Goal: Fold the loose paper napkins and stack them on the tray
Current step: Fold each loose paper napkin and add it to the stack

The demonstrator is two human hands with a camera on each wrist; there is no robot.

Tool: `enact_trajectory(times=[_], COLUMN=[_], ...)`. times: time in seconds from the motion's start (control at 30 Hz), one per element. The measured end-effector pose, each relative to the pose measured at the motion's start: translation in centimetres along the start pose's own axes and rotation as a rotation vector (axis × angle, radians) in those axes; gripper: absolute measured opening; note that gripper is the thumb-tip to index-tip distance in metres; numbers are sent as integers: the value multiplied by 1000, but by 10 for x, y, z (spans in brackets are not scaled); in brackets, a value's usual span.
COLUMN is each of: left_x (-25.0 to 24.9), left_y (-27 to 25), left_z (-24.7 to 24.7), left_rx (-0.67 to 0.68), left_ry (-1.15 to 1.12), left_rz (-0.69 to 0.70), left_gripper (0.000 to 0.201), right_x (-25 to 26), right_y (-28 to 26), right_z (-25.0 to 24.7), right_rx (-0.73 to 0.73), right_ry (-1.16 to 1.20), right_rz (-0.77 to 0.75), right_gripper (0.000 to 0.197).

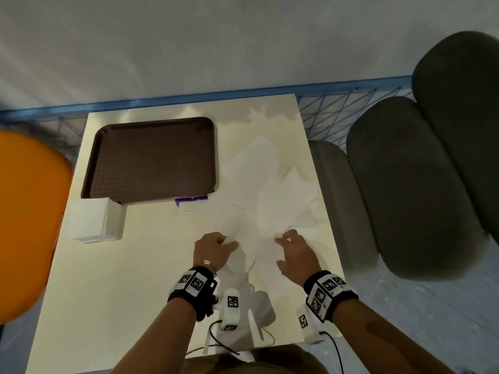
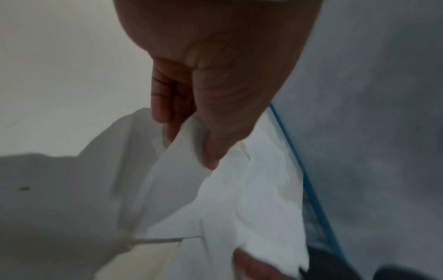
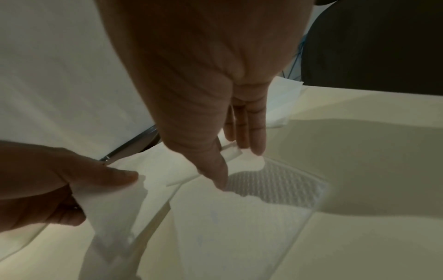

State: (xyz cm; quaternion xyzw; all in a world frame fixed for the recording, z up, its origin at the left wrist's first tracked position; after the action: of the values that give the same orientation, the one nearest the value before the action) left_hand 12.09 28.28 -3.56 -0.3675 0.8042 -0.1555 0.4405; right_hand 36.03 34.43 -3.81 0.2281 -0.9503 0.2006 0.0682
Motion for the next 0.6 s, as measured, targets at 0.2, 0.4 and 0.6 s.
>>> enact_trajectory(times=[0.2,0.4,0.6], left_x=[2,7,33], left_y=[-31,-53,-54], left_z=[-39,-58,-58], left_rx=[72,206,214], left_ry=[-782,-1151,-1133], left_rz=[-95,-75,-71], left_gripper=[28,40,53], right_x=[16,68,94], right_y=[3,0,17], right_z=[-23,-43,-40], right_rx=[111,427,369], right_ry=[160,1100,1348], right_rz=[28,160,310], right_gripper=[56,45,39])
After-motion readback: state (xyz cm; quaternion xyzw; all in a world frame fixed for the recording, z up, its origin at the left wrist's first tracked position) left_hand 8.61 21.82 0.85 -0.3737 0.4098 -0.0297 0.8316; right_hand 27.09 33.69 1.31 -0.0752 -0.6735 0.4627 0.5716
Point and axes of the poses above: each hand's wrist, its own y-axis towards the middle knuckle, its own z-axis out of the palm, x = y × z, the point moved 6 cm from there along y, towards the middle knuckle, and after that the axes turned 11 degrees about -y, right-handed, at the moved point
